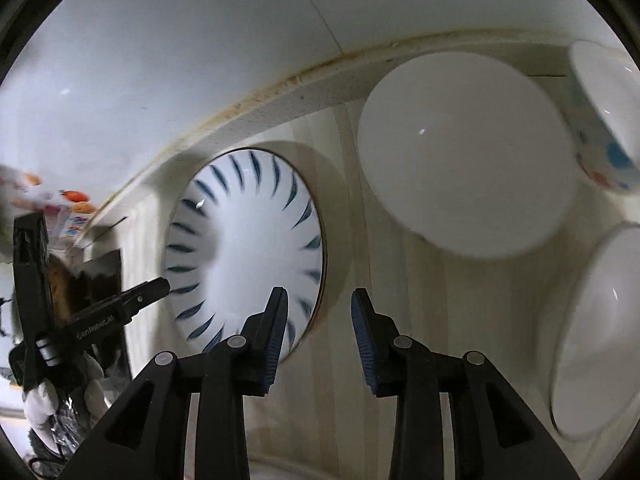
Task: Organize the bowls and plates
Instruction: 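Move both grippers to the blue-striped plate and close on its rim, then carry the blue-striped plate with both grippers onto the pink-flower plate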
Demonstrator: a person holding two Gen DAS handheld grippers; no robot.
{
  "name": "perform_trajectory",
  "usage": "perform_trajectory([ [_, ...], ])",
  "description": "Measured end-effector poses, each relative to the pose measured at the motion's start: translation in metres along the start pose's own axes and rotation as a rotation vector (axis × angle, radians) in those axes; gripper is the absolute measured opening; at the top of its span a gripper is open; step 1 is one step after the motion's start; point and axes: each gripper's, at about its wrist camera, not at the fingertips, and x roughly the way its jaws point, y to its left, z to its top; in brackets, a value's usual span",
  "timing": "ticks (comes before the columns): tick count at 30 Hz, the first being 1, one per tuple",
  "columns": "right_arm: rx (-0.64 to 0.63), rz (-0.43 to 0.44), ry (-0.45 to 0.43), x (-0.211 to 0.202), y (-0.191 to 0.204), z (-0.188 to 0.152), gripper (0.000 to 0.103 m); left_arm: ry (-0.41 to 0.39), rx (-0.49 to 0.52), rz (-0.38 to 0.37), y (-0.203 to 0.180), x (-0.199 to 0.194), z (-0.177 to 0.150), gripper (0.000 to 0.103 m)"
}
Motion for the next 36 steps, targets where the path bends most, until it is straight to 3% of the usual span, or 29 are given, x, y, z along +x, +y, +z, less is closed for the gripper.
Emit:
perform_trajectory([
  [5, 0.002, -0.008, 0.021, 0.023, -0.001, 0.012, 0.035, 0.011, 0.026, -0.049, -0.004, 0.012, 0.018, 0.038],
  [7, -0.009, -0.009, 0.02, 0.028, 0.0, 0.014, 0.017, 0.004, 0.048, -0.049, -0.008, 0.012, 0.022, 0.035],
  [8, -0.02, -0.011, 0.019, 0.031, 0.002, 0.014, 0.014, 0.001, 0.052, -0.053, -0.009, 0.011, 0.023, 0.032],
  [9, -0.034, -0.021, 0.017, 0.032, 0.005, 0.014, 0.013, -0.004, 0.057, -0.062, -0.01, 0.01, 0.023, 0.023],
  [18, -0.065, -0.02, 0.003, 0.031, 0.011, 0.012, 0.013, -0.03, 0.071, -0.037, -0.012, -0.008, 0.007, 0.022],
  [25, -0.099, 0.007, -0.017, -0.001, 0.023, -0.002, 0.013, -0.085, 0.068, -0.065, -0.008, -0.053, -0.009, 0.022],
  [31, -0.15, 0.038, -0.033, -0.047, 0.029, -0.027, 0.013, -0.157, 0.075, -0.067, -0.013, -0.112, -0.057, 0.022],
  [36, -0.208, 0.048, -0.048, -0.088, 0.034, -0.064, 0.013, -0.189, 0.066, -0.074, -0.028, -0.137, -0.093, 0.022],
])
